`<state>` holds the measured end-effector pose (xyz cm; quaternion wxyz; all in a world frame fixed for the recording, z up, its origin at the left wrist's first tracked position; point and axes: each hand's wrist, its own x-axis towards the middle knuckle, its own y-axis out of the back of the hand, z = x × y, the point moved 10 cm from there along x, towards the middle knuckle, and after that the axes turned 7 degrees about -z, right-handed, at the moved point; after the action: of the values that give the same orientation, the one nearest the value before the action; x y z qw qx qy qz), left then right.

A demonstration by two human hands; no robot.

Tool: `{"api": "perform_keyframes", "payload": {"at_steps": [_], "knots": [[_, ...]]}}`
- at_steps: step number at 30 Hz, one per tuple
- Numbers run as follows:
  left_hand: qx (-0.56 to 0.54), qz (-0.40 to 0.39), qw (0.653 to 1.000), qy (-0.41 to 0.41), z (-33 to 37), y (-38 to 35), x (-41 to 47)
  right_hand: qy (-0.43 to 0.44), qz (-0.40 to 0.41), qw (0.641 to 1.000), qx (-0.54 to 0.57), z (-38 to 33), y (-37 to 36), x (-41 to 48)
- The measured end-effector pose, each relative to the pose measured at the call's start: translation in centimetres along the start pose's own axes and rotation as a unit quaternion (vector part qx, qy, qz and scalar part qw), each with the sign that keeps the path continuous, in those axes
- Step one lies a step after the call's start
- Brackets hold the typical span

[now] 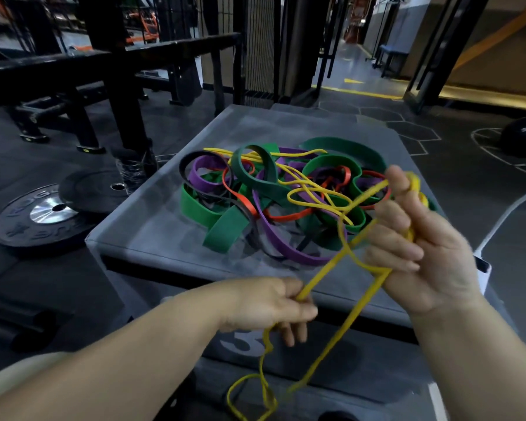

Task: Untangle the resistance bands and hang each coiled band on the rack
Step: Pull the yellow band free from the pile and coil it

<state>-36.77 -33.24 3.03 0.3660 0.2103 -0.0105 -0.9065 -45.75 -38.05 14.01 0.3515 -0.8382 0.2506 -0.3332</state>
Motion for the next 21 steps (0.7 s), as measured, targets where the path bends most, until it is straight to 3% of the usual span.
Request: {"api": "perform_keyframes", "payload": {"at_steps": [2, 4, 7, 9, 12, 16, 21], "knots": [[0.107, -0.015, 0.994, 0.030, -0.7, -0.1, 0.2, 0.047, 0.037, 0.998, -0.024, -1.1, 0.5, -0.1], [0.220, 0.002, 0.973, 0.068, -1.4, 0.5, 0.3, 0.114, 0.127, 0.980, -0.098, -2.7, 1.1, -0.9], [0.249, 0.030, 0.962, 0.107, -2.3, 1.2, 0.4, 0.158, 0.213, 0.945, -0.194, -3.9, 0.9, -1.6], [0.229, 0.066, 0.966, 0.097, -2.0, 1.7, 0.3, 0.140, 0.243, 0.929, -0.242, -3.7, 1.5, -1.8], [0.266, 0.127, 0.955, 0.012, 1.3, 2.4, -0.5, 0.102, 0.281, 0.906, -0.301, -2.4, 2.7, -1.8], [0.320, 0.113, 0.934, -0.111, 5.6, 0.6, -1.8, 0.029, 0.273, 0.894, -0.354, 0.4, 3.3, -1.6], [0.326, 0.202, 0.905, -0.185, 7.4, 1.8, -3.0, -0.131, 0.276, 0.815, -0.492, 4.1, 3.9, -2.3]]}}
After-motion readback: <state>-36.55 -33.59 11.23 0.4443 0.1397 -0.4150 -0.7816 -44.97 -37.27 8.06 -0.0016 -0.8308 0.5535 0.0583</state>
